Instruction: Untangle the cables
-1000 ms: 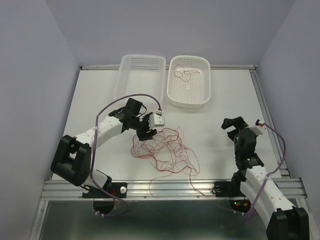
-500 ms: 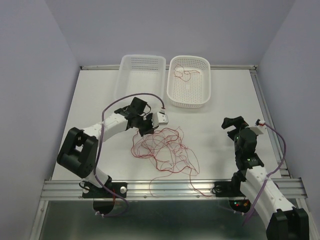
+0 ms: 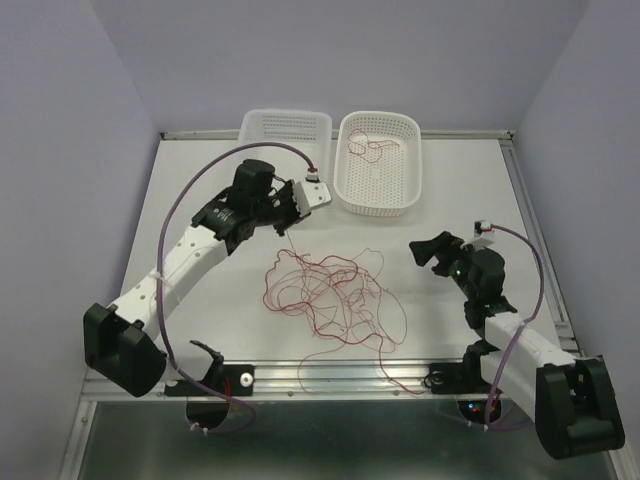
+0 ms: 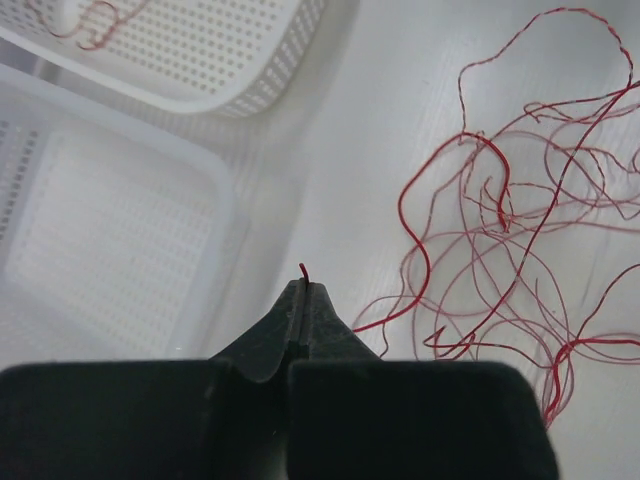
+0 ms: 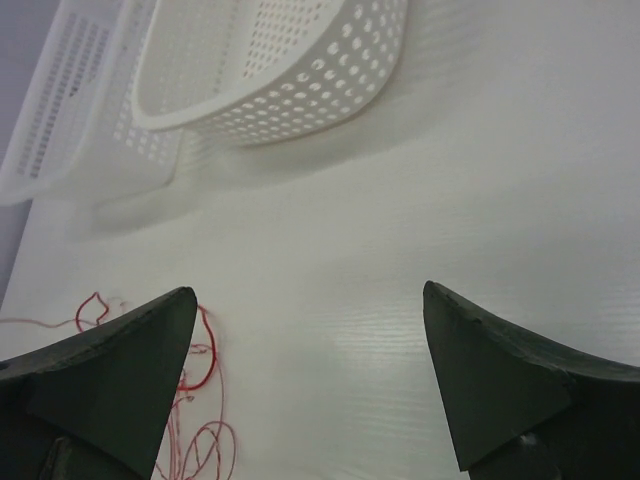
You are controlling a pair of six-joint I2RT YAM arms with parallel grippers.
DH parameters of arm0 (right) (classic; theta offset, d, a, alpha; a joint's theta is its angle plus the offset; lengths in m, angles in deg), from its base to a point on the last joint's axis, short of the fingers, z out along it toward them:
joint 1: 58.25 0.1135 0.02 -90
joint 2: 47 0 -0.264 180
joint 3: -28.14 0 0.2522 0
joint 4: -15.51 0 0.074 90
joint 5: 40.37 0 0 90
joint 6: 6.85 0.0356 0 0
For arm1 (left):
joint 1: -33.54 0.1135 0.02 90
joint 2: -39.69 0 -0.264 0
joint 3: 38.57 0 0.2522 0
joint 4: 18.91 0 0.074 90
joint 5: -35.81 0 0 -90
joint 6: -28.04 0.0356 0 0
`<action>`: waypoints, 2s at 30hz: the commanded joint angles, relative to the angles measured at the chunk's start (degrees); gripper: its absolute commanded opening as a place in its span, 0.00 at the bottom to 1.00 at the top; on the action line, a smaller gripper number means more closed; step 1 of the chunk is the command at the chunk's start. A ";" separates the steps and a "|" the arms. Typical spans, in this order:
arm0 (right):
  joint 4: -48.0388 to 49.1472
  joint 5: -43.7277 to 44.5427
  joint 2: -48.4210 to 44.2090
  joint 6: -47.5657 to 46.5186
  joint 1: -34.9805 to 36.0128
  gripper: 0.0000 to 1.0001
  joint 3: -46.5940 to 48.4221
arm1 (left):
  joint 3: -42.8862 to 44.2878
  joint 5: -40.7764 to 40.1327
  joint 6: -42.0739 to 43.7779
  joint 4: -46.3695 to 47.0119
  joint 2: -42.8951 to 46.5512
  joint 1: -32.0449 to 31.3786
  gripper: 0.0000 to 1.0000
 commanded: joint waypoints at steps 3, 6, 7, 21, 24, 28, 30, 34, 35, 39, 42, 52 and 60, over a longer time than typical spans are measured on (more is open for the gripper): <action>13.63 -17.83 4.47 -5.24 5.95 0.96 6.50 | 7.15 -4.92 -5.72 -0.65 3.78 -0.26 0.00; 12.84 -17.48 6.40 -8.06 11.59 0.93 9.85 | 9.97 -6.07 -7.39 -0.82 4.66 -0.17 0.00; 12.58 -17.56 7.45 -8.50 12.74 0.91 10.99 | 10.68 -6.25 -7.83 -0.82 5.19 -0.17 0.00; 13.02 -20.45 26.52 -16.93 28.38 0.84 33.48 | 25.60 -15.03 -13.98 0.40 8.27 -0.17 0.00; 12.84 -22.21 28.81 -18.78 30.41 0.84 36.31 | 28.69 -14.69 -14.25 -1.52 8.09 -0.17 0.00; 12.58 -23.71 31.89 -20.98 32.08 0.84 39.21 | 31.86 -14.51 -14.16 -3.28 7.92 -0.26 0.00; 12.58 -25.55 33.65 -22.29 33.04 0.85 40.44 | 32.21 -14.77 -14.08 -3.46 7.92 -0.17 0.00; 12.40 -23.55 36.20 -25.29 35.25 0.86 42.46 | 32.57 -14.25 -13.99 -3.90 7.74 -0.17 0.00; 12.40 -23.28 37.16 -26.25 35.60 0.86 43.34 | 32.57 -14.16 -13.99 -4.07 7.66 -0.17 0.00; 11.70 -18.81 38.75 -27.65 36.21 0.85 45.36 | 32.48 -13.72 -13.81 -4.16 7.83 -0.26 0.00; 11.08 -15.02 39.81 -29.77 36.65 0.85 46.07 | 32.22 -13.37 -13.99 -4.25 8.01 -0.26 0.00; 11.00 -9.82 45.25 -33.55 36.92 0.76 49.94 | 32.39 -11.79 -13.90 -4.96 8.36 -0.17 0.00; 19.06 -20.20 46.93 -31.80 37.53 0.74 49.86 | 32.04 -12.22 -13.90 -4.61 7.48 -0.26 0.00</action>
